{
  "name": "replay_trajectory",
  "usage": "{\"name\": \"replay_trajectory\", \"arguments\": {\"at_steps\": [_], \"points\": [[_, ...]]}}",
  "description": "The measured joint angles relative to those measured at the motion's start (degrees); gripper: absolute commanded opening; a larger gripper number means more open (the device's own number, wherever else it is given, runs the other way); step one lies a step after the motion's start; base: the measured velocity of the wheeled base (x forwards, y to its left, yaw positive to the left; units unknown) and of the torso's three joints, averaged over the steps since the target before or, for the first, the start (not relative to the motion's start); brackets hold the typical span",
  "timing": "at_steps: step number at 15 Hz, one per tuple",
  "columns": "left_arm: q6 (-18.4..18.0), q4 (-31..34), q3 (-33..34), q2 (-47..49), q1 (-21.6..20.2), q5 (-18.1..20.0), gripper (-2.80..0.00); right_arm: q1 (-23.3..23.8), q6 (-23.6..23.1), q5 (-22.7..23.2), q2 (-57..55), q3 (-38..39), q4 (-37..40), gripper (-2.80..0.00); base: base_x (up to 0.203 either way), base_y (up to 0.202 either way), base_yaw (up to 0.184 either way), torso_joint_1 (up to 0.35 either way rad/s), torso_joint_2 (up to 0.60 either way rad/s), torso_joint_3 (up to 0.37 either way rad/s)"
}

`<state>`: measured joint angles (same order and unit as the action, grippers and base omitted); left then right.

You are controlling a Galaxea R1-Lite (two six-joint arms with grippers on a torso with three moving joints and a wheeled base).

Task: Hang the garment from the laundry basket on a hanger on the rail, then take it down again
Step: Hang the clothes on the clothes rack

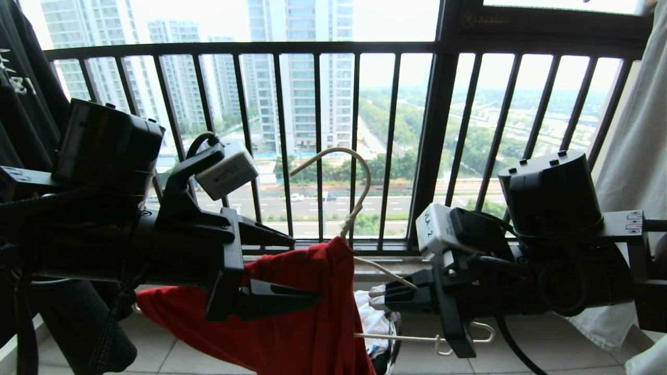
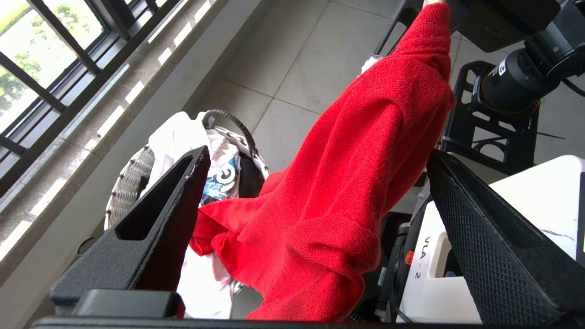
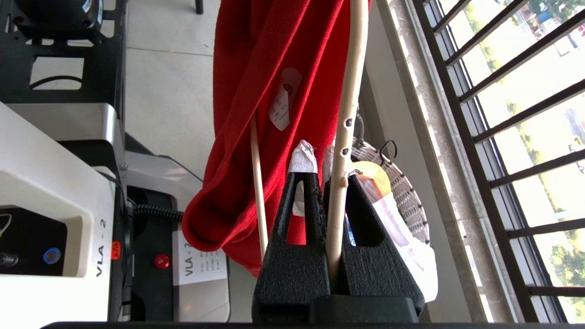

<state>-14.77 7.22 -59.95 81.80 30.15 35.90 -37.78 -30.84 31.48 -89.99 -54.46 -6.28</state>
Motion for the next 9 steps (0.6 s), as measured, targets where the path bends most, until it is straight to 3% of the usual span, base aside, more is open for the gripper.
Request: {"name": "replay_trajectory", "arguments": {"at_steps": [2,3,9], "points": [[-0.05,0.0,-0.1,0.19,0.0,-0.1,0.0,0.02,0.0,-0.02,0.09,-0.04,0.02,-2.8,0.0,0.0,0.0,0.0,0.0,0.0],[-0.07,0.0,-0.12,0.25,0.0,-0.12,-2.8,0.07,0.17,-0.02,0.11,-0.11,0.01,-2.8,0.0,0.0,0.0,0.0,0.0,0.0],[-0.27,0.0,0.08,0.3,0.0,-0.24,-2.8,0.11,1.18,-0.04,0.17,-0.11,-1.22,-2.8,0.0,0.0,0.0,0.0,0.0,0.0]]}}
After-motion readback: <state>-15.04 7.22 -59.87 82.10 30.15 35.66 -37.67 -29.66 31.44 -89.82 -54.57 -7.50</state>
